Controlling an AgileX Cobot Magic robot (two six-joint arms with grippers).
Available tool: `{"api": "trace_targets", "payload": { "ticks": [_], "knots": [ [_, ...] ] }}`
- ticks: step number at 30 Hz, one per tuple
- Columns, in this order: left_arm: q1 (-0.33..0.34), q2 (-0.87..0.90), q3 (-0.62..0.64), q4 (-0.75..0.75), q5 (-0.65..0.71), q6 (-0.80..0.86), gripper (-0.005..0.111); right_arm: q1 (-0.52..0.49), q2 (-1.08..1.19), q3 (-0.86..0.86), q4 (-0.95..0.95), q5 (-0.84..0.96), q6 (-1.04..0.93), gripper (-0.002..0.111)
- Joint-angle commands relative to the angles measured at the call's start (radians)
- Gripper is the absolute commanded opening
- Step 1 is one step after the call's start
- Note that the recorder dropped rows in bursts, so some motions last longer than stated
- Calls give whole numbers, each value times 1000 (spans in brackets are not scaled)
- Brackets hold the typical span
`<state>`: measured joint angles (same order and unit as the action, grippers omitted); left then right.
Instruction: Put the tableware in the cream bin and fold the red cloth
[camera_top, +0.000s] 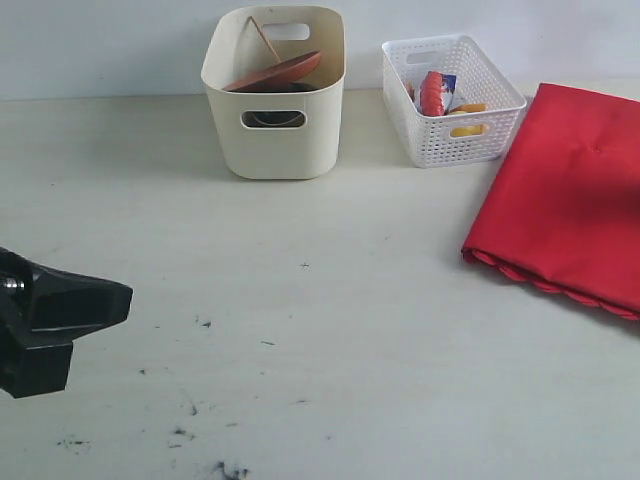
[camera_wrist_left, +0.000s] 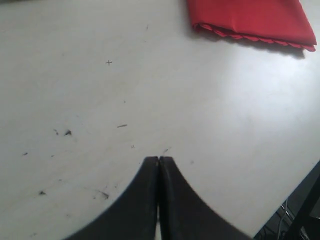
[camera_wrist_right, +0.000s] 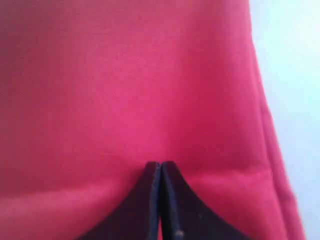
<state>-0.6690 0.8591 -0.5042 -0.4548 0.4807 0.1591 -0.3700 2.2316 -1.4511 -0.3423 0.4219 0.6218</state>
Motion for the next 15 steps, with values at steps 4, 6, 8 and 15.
{"api": "trace_targets", "payload": {
  "ticks": [4, 6, 8, 15],
  "knots": [
    [1, -6, 3, -13, 18, -51, 3, 72, 125, -127, 198, -110, -294, 0],
    [1, -6, 3, -13, 18, -63, 3, 110, 157, -216, 268, -82, -391, 0],
    [1, -6, 3, -17, 18, -65, 3, 139, 172, -307, 324, -44, -455, 0],
    [1, -6, 3, -19, 18, -67, 3, 139, 117, -486, 342, 170, -461, 0]
  ]
}}
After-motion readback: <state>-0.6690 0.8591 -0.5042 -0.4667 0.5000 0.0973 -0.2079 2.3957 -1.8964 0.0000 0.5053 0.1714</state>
